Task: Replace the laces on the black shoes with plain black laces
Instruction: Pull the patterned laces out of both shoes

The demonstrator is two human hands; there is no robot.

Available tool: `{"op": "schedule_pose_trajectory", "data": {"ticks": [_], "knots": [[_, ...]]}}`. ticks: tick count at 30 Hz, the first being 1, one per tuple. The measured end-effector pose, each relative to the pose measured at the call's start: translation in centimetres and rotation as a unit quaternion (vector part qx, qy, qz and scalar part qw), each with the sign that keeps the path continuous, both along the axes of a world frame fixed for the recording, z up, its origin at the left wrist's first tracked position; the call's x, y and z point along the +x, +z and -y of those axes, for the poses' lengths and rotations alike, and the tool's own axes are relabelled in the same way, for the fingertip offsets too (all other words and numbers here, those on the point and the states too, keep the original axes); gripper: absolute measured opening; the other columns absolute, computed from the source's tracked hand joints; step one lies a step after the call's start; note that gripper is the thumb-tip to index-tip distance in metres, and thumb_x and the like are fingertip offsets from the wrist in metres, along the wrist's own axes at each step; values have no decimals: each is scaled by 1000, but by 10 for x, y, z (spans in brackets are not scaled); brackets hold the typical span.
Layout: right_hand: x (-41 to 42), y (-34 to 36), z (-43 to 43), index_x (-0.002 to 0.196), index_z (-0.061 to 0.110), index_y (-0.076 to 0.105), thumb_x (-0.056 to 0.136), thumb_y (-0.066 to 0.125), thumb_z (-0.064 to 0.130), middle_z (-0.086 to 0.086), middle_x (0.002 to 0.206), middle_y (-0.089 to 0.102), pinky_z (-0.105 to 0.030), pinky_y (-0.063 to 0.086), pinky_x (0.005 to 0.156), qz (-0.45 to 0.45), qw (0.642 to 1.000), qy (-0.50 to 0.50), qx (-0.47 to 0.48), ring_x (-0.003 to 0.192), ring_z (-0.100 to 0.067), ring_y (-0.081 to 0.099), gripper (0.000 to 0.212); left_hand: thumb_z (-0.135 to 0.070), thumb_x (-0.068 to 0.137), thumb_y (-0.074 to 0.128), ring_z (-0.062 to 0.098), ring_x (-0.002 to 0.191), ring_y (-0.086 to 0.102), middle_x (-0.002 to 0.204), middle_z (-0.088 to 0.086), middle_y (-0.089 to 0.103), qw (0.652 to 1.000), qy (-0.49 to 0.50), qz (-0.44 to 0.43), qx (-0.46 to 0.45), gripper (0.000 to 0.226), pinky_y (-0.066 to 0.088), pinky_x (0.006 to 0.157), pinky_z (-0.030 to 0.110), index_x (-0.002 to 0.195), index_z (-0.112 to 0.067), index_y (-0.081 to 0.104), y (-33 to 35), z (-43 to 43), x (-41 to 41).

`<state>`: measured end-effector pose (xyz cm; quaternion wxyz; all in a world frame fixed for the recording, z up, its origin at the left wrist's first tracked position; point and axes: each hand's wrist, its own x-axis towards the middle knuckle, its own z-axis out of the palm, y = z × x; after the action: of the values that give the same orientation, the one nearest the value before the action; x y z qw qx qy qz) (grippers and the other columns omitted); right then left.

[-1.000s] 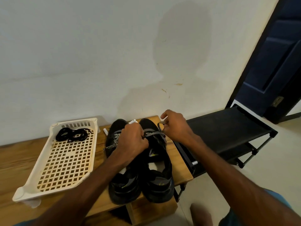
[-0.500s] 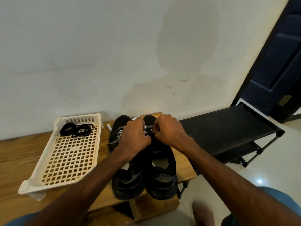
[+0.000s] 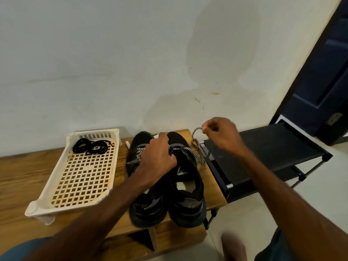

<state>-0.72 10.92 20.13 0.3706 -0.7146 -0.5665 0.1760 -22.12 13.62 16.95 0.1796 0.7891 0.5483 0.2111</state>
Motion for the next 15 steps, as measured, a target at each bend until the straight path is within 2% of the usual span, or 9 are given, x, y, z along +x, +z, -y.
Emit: {"op": "schedule_pose_trajectory", "data": {"ticks": [3,6,8,10,12,13,15], "knots": [[-22,-9,-3,125,17,65,92,75,25,4,118,62,-25,49,90,116,991,64,-31,108,-11,59,36,-28,81,82,17,90,70,94,-1,72,1000,6,16,1,68,60,82,37,137,-15,45,2,2,0],[-38,-15,-4,117,15,73,93,75,24,0,111,72,-33,58,91,119,981,125,-93,98,-13,68,25,-36,79,84,15,90,71,91,-5,73,1000,12,21,5,72,58,82,33,136,-17,44,3,4,-3],[-44,-19,-4,116,13,75,95,71,18,-5,111,75,-37,59,91,129,977,126,-110,96,-17,70,22,-40,80,83,14,88,71,92,-5,73,1000,11,15,3,63,59,81,33,128,-17,49,2,8,-3],[-46,-20,-5,115,12,77,96,70,15,-7,111,75,-39,59,92,140,979,107,-101,96,-19,71,20,-43,82,80,15,80,70,84,-3,71,1000,15,-11,9,44,60,74,34,109,-15,58,2,11,-2],[-47,-20,-8,109,13,79,95,71,15,-7,107,76,-40,60,90,146,980,86,-100,93,-20,71,16,-45,86,75,15,69,65,69,-3,61,996,27,-75,28,35,54,63,31,85,-13,61,2,13,1],[-47,-20,-9,105,13,79,95,71,15,-6,104,76,-41,60,88,151,980,78,-103,91,-20,71,14,-44,88,72,15,65,60,64,-4,54,993,31,-109,35,34,49,59,29,79,-14,59,2,14,2],[-47,-20,-9,99,13,79,95,68,12,-5,98,76,-40,61,85,161,979,70,-107,87,-19,71,12,-35,92,69,19,69,60,69,-3,49,986,25,-158,47,24,45,59,28,89,-12,62,3,14,4]]}}
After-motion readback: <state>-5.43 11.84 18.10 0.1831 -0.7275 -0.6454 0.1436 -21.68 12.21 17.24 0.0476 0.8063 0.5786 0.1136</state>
